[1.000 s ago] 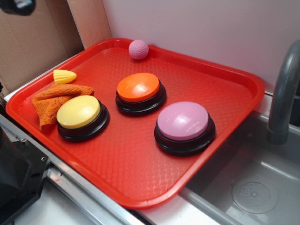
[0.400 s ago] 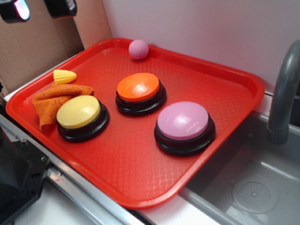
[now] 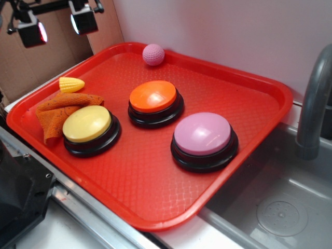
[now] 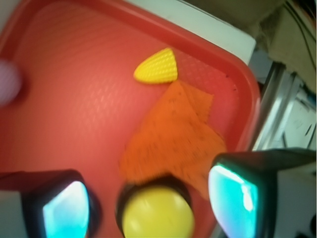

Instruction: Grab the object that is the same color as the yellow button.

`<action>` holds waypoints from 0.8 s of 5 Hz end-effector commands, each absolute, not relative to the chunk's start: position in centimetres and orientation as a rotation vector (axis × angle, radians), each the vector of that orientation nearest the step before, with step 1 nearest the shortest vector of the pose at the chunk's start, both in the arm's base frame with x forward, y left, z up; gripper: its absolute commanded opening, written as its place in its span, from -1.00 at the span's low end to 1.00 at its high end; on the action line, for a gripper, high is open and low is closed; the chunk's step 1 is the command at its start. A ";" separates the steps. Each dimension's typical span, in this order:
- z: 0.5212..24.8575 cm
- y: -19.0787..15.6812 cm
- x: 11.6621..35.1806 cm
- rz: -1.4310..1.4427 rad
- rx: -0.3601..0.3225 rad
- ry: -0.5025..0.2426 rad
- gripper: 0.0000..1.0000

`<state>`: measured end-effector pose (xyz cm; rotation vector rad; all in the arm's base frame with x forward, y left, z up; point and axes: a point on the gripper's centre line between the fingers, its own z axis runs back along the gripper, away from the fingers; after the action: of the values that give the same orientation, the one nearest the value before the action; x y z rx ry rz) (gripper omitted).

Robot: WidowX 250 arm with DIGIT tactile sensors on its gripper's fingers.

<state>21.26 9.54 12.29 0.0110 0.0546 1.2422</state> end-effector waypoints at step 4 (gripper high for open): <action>3.9 16.3 20.3 2.096 0.136 -0.091 1.00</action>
<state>22.08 16.23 3.11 0.1442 -0.0642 2.0755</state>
